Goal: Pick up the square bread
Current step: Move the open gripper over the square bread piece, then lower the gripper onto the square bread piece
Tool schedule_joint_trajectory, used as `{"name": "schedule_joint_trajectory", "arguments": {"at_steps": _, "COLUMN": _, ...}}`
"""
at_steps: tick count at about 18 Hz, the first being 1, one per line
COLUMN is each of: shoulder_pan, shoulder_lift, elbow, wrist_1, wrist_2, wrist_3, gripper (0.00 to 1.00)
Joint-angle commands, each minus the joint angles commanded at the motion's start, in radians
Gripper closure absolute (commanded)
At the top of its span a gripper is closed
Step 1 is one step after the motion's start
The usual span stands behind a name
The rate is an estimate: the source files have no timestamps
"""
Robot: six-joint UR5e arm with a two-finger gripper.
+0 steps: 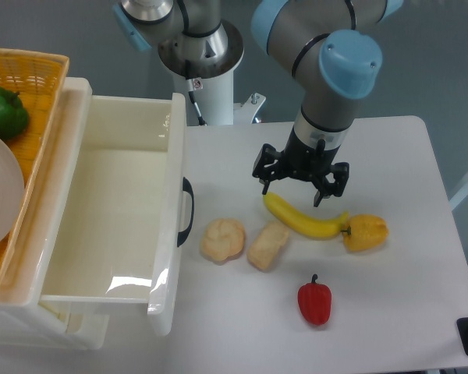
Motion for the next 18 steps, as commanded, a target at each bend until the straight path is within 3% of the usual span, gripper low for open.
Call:
{"name": "schedule_joint_trajectory", "arguments": {"at_steps": 3, "shoulder_pan": -0.002, "shoulder_lift": 0.000, "elbow": -0.037, "wrist_1": 0.012, "wrist_2": -0.002, "wrist_3": 0.000, "gripper": 0.00}}
{"name": "schedule_joint_trajectory", "arguments": {"at_steps": 7, "shoulder_pan": -0.006, "shoulder_lift": -0.008, "elbow": -0.100, "wrist_1": 0.092, "wrist_2": -0.002, "wrist_3": 0.006, "gripper": 0.00}}
{"name": "schedule_joint_trajectory", "arguments": {"at_steps": 12, "shoulder_pan": -0.014, "shoulder_lift": -0.044, "elbow": -0.100, "wrist_1": 0.104, "wrist_2": 0.003, "wrist_3": 0.037, "gripper": 0.00}}
{"name": "schedule_joint_trajectory", "arguments": {"at_steps": 18, "shoulder_pan": -0.031, "shoulder_lift": -0.086, "elbow": -0.101, "wrist_1": 0.112, "wrist_2": 0.026, "wrist_3": 0.202, "gripper": 0.00}}
